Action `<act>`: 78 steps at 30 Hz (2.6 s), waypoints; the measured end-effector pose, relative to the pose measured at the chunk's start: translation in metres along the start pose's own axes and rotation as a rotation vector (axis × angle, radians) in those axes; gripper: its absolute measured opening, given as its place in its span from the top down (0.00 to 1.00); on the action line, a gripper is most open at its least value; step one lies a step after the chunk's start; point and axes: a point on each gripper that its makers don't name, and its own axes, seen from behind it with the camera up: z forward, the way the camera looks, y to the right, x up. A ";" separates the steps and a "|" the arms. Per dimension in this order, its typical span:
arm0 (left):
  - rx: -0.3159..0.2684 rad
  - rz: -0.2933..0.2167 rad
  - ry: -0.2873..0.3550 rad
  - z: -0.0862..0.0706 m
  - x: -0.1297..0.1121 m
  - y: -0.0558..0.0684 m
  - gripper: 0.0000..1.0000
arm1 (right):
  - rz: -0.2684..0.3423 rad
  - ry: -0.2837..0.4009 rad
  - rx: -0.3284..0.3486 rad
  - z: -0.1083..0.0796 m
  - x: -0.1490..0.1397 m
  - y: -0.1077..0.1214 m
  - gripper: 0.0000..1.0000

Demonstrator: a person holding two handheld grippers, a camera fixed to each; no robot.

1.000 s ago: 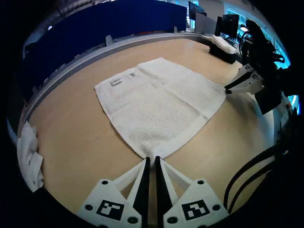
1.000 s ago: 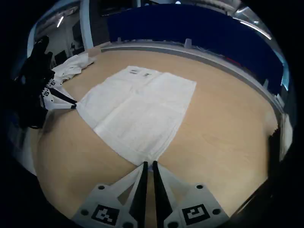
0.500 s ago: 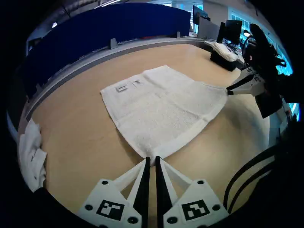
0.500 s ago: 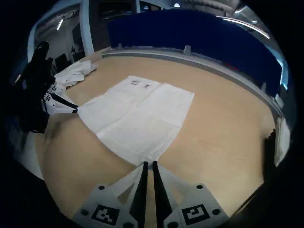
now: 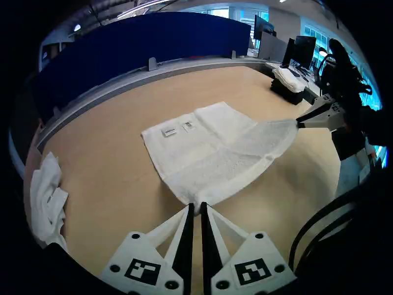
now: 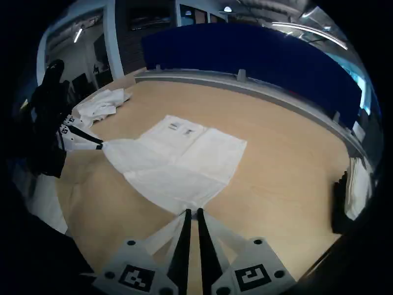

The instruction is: Fold towel

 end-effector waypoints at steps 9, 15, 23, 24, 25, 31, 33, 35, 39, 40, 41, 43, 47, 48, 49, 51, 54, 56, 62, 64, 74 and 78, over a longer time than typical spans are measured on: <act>-0.005 -0.019 -0.004 -0.023 0.005 0.011 0.90 | 0.016 -0.014 0.001 -0.019 0.001 -0.006 0.90; -0.010 -0.030 -0.012 -0.030 0.001 0.016 0.90 | 0.025 -0.026 0.011 -0.027 -0.001 -0.010 0.90; -0.006 -0.036 -0.011 -0.030 0.003 0.015 0.90 | 0.021 -0.032 0.012 -0.027 -0.002 -0.013 0.90; -0.005 -0.036 -0.011 -0.030 0.004 0.015 0.90 | 0.021 -0.032 0.013 -0.027 -0.001 -0.013 0.90; -0.004 -0.035 -0.010 -0.030 0.005 0.014 0.90 | 0.022 -0.031 0.013 -0.026 0.001 -0.013 0.90; -0.004 -0.032 -0.007 -0.029 0.012 0.009 0.90 | 0.024 -0.026 0.007 -0.022 0.009 -0.008 0.90; -0.002 -0.027 -0.005 -0.028 0.016 0.006 0.90 | 0.024 -0.022 0.004 -0.019 0.013 -0.005 0.90; 0.001 -0.019 -0.002 -0.025 0.021 0.002 0.90 | 0.023 -0.018 0.000 -0.016 0.019 -0.001 0.90; 0.023 -0.010 0.009 -0.017 0.031 -0.011 0.90 | 0.018 -0.008 -0.009 -0.005 0.031 0.008 0.90; 0.028 -0.011 0.010 -0.015 0.034 -0.014 0.90 | 0.017 -0.006 -0.011 -0.002 0.035 0.011 0.90; 0.032 -0.011 0.012 -0.013 0.037 -0.017 0.90 | 0.017 -0.004 -0.013 0.002 0.038 0.013 0.90; 0.037 -0.015 0.015 -0.007 0.042 -0.022 0.90 | 0.017 -0.001 -0.017 0.008 0.043 0.019 0.90; 0.043 -0.019 0.022 0.006 0.053 -0.033 0.90 | 0.017 0.002 -0.031 0.021 0.053 0.031 0.90; 0.043 -0.019 0.021 0.010 0.055 -0.035 0.90 | 0.019 0.000 -0.033 0.025 0.055 0.034 0.90; 0.043 -0.019 0.020 0.014 0.058 -0.037 0.90 | 0.023 -0.002 -0.035 0.029 0.056 0.037 0.90; 0.044 -0.017 0.017 0.021 0.061 -0.041 0.90 | 0.029 -0.006 -0.038 0.037 0.058 0.042 0.90; 0.046 -0.010 0.008 0.032 0.063 -0.046 0.90 | 0.041 -0.017 -0.042 0.048 0.058 0.049 0.90; 0.046 -0.006 0.000 0.040 0.063 -0.048 0.90 | 0.048 -0.026 -0.047 0.056 0.057 0.053 0.90; 0.039 -0.015 -0.024 0.061 0.056 -0.053 0.90 | 0.066 -0.052 -0.057 0.071 0.050 0.059 0.90; 0.037 -0.018 -0.033 0.066 0.053 -0.054 0.90 | 0.072 -0.058 -0.057 0.075 0.048 0.059 0.90; 0.038 -0.012 -0.060 0.081 0.049 -0.060 0.90 | 0.087 -0.087 -0.066 0.094 0.045 0.066 0.90; 0.041 -0.019 -0.066 0.090 0.050 -0.064 0.90 | 0.101 -0.098 -0.074 0.103 0.046 0.071 0.90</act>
